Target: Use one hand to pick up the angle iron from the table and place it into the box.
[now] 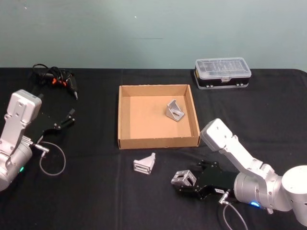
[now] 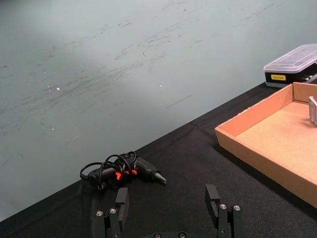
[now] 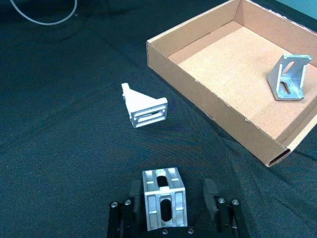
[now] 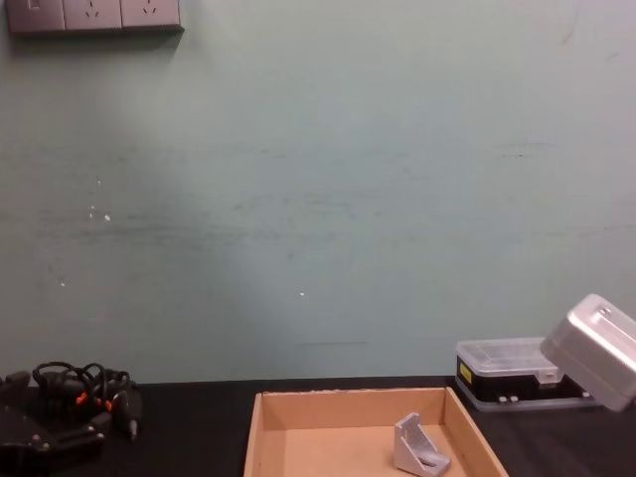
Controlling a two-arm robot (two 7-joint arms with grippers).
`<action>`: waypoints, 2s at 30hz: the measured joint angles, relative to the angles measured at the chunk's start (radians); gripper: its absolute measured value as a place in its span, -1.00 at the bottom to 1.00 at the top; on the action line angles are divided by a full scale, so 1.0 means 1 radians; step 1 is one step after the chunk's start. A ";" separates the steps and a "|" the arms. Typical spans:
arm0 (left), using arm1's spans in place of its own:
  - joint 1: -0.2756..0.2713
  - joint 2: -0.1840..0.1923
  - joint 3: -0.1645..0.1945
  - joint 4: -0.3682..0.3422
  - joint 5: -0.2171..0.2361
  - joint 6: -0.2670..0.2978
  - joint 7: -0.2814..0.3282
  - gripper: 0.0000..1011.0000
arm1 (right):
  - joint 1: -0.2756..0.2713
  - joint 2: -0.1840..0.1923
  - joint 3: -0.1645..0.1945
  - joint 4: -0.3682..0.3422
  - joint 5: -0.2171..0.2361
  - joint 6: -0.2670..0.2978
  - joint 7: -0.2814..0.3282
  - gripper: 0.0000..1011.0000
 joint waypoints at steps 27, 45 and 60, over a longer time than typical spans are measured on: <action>0.000 0.000 0.000 0.000 0.000 0.000 0.000 1.00 | -0.008 -0.009 0.036 -0.028 -0.003 -0.012 0.000 -0.11; 0.000 0.000 0.000 0.000 0.000 0.000 0.000 1.00 | 0.257 -0.174 0.025 0.157 0.010 0.032 0.012 -0.11; 0.000 0.000 0.000 0.000 0.000 0.000 0.000 1.00 | 0.426 -0.308 -0.039 0.451 -0.014 0.029 0.007 -0.11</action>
